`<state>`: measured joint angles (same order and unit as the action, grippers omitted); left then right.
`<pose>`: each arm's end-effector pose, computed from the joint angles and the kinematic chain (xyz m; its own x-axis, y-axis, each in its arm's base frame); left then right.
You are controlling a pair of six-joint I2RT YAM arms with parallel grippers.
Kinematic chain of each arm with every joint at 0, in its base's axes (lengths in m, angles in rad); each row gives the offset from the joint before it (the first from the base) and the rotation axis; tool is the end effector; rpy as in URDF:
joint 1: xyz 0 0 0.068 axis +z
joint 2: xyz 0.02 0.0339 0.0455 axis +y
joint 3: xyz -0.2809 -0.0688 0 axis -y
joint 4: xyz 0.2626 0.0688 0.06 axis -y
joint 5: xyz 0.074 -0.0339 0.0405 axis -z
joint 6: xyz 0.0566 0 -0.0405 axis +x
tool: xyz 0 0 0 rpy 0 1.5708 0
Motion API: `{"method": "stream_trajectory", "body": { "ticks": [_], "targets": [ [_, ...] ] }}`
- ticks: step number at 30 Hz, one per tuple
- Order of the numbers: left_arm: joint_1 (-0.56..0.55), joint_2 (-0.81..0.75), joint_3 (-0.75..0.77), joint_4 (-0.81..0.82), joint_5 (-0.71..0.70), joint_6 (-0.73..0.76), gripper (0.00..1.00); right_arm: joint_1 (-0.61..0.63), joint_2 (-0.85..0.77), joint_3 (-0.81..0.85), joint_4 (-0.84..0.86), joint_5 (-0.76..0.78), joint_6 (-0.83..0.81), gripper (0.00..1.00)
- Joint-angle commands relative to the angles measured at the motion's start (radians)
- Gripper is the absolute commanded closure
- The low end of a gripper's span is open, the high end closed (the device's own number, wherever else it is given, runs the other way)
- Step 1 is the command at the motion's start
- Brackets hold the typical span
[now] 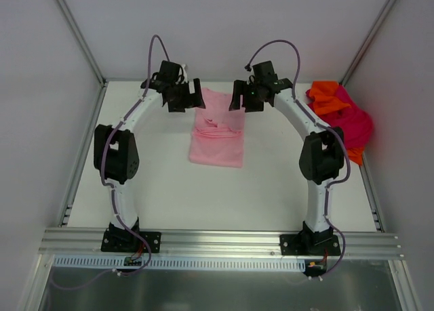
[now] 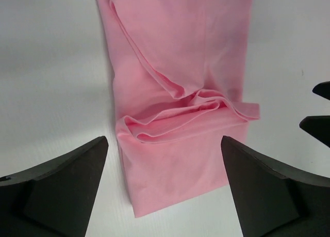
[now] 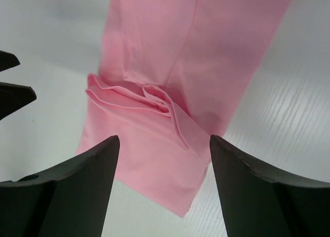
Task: Fold and stack the t-shirts
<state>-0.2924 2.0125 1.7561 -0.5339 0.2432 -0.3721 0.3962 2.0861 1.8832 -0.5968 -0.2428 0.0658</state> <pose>0.4749 -0.1572 0.2673 -0.7945 -0.1293 -0.5933 0.1644 0.8947 -0.4152 0.4722 0.2123 0.2713 -0.6950 -0.2215 -0.6841 -0.4845 0.8472 0.2179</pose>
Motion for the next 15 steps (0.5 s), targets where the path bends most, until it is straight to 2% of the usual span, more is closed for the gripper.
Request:
{"method": "stream_trajectory", "body": {
  "ticks": [1, 2, 4, 5, 6, 7, 8, 9, 11, 15],
  "targets": [
    [0.013, -0.093, 0.045, -0.092, -0.004, 0.055, 0.06, -0.005, -0.105, 0.071, -0.058, -0.029, -0.087, 0.25],
    [0.012, -0.154, 0.013, -0.071, 0.011, 0.045, 0.10, -0.005, -0.129, 0.036, -0.054, -0.033, -0.092, 0.31],
    [0.009, -0.220, -0.139, -0.023, 0.048, 0.000, 0.26, -0.005, -0.205, -0.028, -0.040, -0.047, -0.090, 0.58],
    [0.006, -0.285, -0.262, 0.042, 0.051, -0.017, 0.50, 0.001, -0.233, -0.129, -0.003, -0.058, -0.087, 0.68],
    [0.001, -0.313, -0.326, 0.079, 0.056, -0.039, 0.62, 0.006, -0.262, -0.184, 0.021, -0.055, -0.086, 0.77],
    [-0.007, -0.355, -0.378, 0.113, 0.076, -0.071, 0.73, 0.009, -0.303, -0.237, 0.066, -0.049, -0.086, 0.91],
    [-0.011, -0.368, -0.429, 0.148, 0.082, -0.086, 0.82, 0.013, -0.320, -0.284, 0.080, -0.047, -0.086, 0.95],
    [-0.014, -0.376, -0.502, 0.200, 0.090, -0.117, 0.98, 0.018, -0.325, -0.356, 0.087, -0.050, -0.081, 0.99],
    [-0.027, -0.359, -0.552, 0.239, 0.116, -0.131, 1.00, 0.030, -0.319, -0.421, 0.101, -0.058, -0.081, 0.99],
    [-0.033, -0.279, -0.550, 0.281, 0.149, -0.151, 1.00, 0.049, -0.268, -0.457, 0.133, -0.039, -0.074, 0.99]
  ]
}}
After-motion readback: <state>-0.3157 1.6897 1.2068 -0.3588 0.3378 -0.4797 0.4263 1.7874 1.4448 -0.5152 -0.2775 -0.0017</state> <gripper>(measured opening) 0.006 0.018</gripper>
